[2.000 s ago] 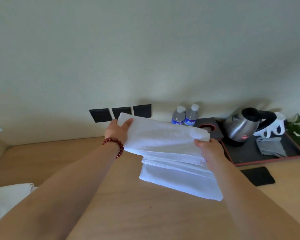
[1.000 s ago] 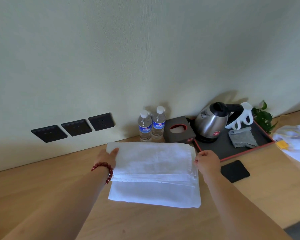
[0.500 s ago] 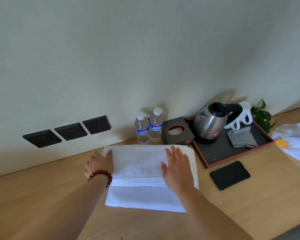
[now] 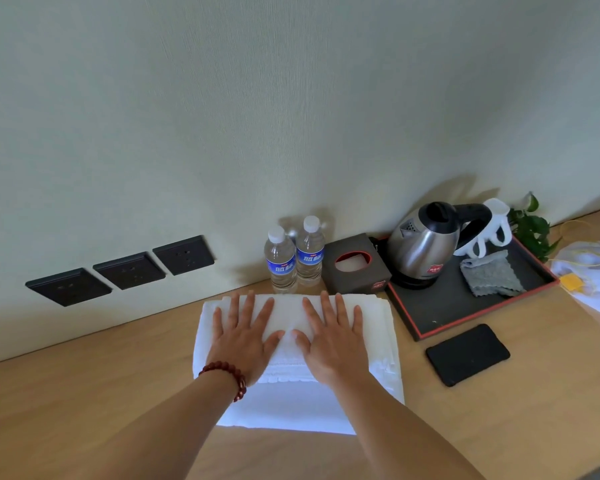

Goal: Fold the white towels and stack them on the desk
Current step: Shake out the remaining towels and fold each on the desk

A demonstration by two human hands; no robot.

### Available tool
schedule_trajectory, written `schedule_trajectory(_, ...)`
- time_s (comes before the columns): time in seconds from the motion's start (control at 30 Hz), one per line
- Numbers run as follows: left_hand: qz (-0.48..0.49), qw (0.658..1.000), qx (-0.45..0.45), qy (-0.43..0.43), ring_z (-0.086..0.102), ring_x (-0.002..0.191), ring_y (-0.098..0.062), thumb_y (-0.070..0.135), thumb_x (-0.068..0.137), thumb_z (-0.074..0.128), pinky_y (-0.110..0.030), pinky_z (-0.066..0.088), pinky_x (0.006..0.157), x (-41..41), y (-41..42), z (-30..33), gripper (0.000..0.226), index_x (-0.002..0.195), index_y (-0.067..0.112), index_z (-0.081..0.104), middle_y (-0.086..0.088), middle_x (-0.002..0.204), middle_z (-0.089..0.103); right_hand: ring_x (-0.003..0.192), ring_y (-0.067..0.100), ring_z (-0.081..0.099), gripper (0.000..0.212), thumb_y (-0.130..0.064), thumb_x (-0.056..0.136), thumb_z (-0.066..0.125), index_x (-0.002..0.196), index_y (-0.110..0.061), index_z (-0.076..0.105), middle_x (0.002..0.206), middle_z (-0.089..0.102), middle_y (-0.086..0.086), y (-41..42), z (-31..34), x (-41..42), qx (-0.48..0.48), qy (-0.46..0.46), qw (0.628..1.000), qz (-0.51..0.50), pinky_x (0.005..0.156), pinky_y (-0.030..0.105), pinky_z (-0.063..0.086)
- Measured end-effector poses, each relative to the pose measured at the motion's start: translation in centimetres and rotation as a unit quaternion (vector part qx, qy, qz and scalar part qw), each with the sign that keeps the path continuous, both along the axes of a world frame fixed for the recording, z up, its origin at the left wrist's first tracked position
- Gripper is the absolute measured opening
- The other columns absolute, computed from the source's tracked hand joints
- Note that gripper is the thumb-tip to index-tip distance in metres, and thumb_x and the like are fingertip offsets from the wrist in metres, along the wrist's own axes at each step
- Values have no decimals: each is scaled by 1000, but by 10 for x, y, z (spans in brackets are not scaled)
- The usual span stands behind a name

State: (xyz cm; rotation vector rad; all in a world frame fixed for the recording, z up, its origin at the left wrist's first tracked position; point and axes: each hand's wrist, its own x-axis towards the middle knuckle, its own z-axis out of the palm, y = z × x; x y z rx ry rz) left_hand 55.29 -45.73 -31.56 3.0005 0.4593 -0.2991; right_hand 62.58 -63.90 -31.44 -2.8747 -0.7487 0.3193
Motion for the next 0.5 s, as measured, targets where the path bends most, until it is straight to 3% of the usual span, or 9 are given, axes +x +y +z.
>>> schedule_trajectory(0.2, 7, 1000, 1, 0, -28, 149, -24, 73, 87, -7, -54, -12, 120, -4, -3, -5, 70, 150, 45, -22, 3, 164, -23, 153, 36, 16, 71, -75, 93, 26, 155, -41, 31, 163, 30, 0, -5, -9, -8, 9, -29, 999, -42, 120, 65, 6)
schedule_trajectory(0.37, -2, 1000, 19, 3, -29, 148, -25, 69, 92, 1, -54, -13, 120, -3, -5, -10, 69, 149, 43, -26, 2, 163, -27, 152, 42, 12, 74, -80, 87, 31, 153, -46, 31, 164, 27, 1, -7, -18, -7, -2, -45, 997, -70, 114, 74, 3)
schedule_trajectory(0.5, 7, 999, 22, -28, -23, 150, -24, 69, 93, 7, -54, -9, 121, -3, -5, -20, 71, 155, 42, -13, 1, 165, -18, 152, 43, 12, 76, -79, 86, 34, 153, -45, 32, 164, 28, 2, -6, -24, -5, -6, -48, 997, -64, 112, 76, 7)
